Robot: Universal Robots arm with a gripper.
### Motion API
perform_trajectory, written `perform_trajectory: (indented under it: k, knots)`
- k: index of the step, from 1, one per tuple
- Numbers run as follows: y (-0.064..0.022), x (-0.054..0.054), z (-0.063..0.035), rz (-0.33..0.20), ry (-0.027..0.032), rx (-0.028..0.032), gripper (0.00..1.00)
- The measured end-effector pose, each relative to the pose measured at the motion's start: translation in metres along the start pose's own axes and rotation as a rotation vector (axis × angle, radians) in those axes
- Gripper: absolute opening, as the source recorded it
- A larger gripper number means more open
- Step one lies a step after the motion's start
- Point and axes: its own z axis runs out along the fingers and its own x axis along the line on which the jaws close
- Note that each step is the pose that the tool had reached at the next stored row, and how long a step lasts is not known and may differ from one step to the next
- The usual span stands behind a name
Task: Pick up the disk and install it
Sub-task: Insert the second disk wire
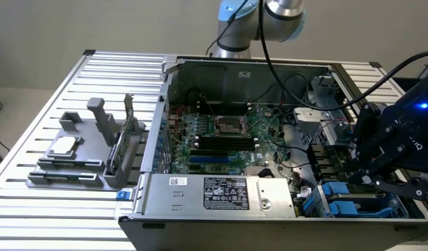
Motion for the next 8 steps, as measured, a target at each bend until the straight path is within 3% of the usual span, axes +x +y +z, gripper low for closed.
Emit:
perform_trajectory:
  k: [8]
  knots:
    - [0.0, 0.0005, 0.0001, 0.0, 0.0002, -0.0001, 0.26]
